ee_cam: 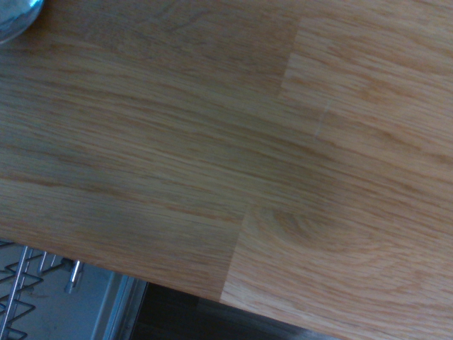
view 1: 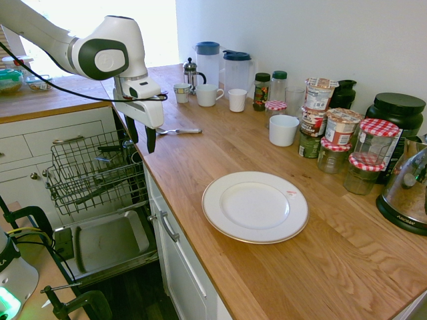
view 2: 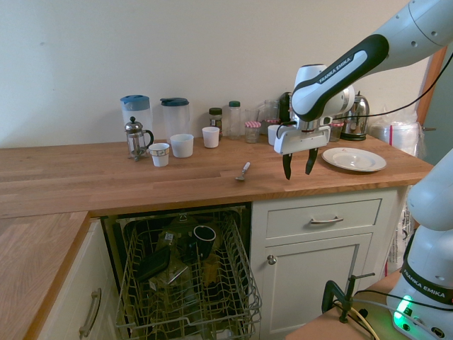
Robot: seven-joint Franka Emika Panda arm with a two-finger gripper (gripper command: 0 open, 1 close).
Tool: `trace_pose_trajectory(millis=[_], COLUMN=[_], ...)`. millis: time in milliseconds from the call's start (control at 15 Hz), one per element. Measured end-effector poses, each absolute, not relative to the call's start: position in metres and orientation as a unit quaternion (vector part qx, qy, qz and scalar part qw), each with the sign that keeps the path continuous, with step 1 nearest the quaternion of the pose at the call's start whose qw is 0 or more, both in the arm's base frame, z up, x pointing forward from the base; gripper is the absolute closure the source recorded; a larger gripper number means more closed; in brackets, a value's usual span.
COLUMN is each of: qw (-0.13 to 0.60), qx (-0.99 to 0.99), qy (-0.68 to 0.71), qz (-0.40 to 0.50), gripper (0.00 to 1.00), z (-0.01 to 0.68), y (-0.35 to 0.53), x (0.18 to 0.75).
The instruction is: Put the spoon in the dishwasher
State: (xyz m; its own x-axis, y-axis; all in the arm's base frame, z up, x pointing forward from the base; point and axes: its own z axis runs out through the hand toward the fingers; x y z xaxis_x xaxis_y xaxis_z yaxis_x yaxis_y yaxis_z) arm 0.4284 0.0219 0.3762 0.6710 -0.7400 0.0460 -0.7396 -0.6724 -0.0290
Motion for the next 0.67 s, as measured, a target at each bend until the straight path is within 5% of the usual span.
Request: trace_pose_trajectory(millis=[667], qw=[0.052], qx=[-0.783], qy=[0.619], qz=[-0.017], gripper=[0.0], z=[0.385], y=[0.07], x=[0.478])
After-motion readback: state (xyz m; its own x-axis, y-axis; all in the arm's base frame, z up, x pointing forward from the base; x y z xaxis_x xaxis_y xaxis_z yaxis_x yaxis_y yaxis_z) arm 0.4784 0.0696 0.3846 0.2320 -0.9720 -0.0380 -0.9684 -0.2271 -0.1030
